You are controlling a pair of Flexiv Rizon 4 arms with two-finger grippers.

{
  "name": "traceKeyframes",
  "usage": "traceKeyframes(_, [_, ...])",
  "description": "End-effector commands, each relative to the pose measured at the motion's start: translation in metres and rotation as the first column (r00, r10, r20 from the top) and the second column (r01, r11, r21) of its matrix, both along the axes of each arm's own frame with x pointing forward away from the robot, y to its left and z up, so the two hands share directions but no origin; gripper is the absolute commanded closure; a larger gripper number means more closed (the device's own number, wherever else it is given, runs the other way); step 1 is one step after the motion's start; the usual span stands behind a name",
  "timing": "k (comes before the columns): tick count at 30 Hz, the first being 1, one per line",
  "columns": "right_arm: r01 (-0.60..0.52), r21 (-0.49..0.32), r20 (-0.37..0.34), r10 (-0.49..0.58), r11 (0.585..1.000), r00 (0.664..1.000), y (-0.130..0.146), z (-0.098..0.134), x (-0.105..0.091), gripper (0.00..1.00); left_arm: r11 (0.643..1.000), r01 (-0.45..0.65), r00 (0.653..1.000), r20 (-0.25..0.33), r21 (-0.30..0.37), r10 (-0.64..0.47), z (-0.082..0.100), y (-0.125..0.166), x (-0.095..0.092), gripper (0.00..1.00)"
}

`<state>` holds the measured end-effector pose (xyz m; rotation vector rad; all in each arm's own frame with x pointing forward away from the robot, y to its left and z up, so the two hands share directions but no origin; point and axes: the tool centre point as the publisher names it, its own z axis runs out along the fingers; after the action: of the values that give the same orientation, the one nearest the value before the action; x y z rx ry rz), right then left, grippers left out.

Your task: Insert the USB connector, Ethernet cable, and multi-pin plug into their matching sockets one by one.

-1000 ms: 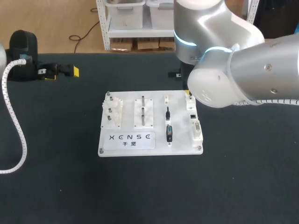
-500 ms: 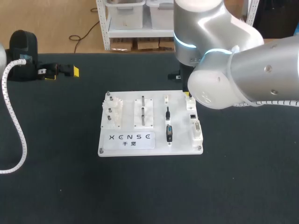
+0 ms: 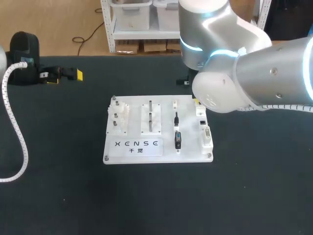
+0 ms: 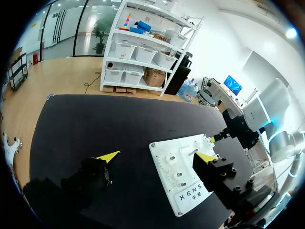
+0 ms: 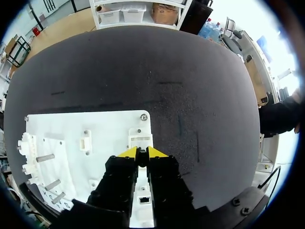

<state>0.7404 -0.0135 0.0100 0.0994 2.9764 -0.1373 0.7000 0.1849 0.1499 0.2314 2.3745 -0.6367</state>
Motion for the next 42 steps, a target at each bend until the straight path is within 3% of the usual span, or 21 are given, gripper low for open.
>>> traceKeyframes(1, [0.007, -0.004, -0.035, -0.007, 1.0, 0.999, 0.0, -0.026, 0.007, 1.0, 1.0, 0.0, 1.0, 0.0, 0.0, 0.0, 0.0, 0.0, 0.0, 0.0])
traceKeyframes(3, [0.013, 0.0, -0.033, -0.013, 1.0, 0.999, 0.001, -0.023, 0.006, 1.0, 1.0, 0.0, 1.0, 0.0, 0.0, 0.0, 0.0, 0.0, 0.0, 0.0])
traceKeyframes(4, [0.011, 0.002, -0.023, -0.011, 1.0, 1.0, 0.001, -0.02, 0.005, 0.86, 1.0, 0.0, 1.0, 0.0, 0.0, 0.0, 0.0, 0.0, 0.0, 0.0])
traceKeyframes(5, [0.008, 0.004, -0.007, -0.008, 1.0, 1.0, 0.001, -0.015, 0.005, 0.69, 1.0, 0.0, 1.0, 0.0, 0.0, 0.0, 0.0, 0.0, 0.0, 0.0])
traceKeyframes(6, [-0.002, -0.005, 0.014, 0.002, 1.0, 1.0, 0.001, -0.009, 0.004, 0.25, 1.0, 0.0, 1.0, 0.0, 0.0, 0.0, 0.0, 0.0, 0.0, 0.0])
traceKeyframes(7, [-0.007, -0.006, 0.026, 0.007, 1.0, 1.0, 0.002, -0.003, 0.003, 0.0, 1.0, 0.0, 1.0, 0.0, 0.0, 0.0, 0.0, 0.0, 0.0, 0.0])
traceKeyframes(12, [-0.037, -0.026, 0.113, 0.04, 0.999, 0.993, 0.005, 0.033, 0.001, 0.0, 1.0, 0.0, 1.0, 0.0, 0.0, 0.0, 0.0, 0.0, 0.0, 0.0])
traceKeyframes(19, [-0.084, -0.013, 0.133, 0.085, 0.996, 0.987, 0.025, 0.057, -0.02, 0.0, 1.0, 0.0, 1.0, 0.0, 0.0, 0.0, 0.0, 0.0, 0.0, 0.0])
traceKeyframes(32, [-0.171, 0.043, -0.009, 0.172, 0.984, 0.985, 0.068, 0.024, -0.068, 0.0, 1.0, 0.0, 1.0, 0.0, 0.0, 0.0, 0.0, 0.0, 0.0, 0.0])
traceKeyframes(40, [-0.163, 0.053, -0.049, 0.166, 0.985, 0.985, 0.068, 0.006, -0.075, 0.0, 1.0, 0.0, 1.0, 0.0, 0.0, 0.0, 0.0, 0.0, 0.0, 0.0])
traceKeyframes(42, [-0.153, 0.06, -0.057, 0.156, 0.986, 0.986, 0.068, 0.003, -0.074, 0.28, 1.0, 0.0, 1.0, 0.0, 0.0, 0.0, 0.0, 0.0, 0.0, 0.0])
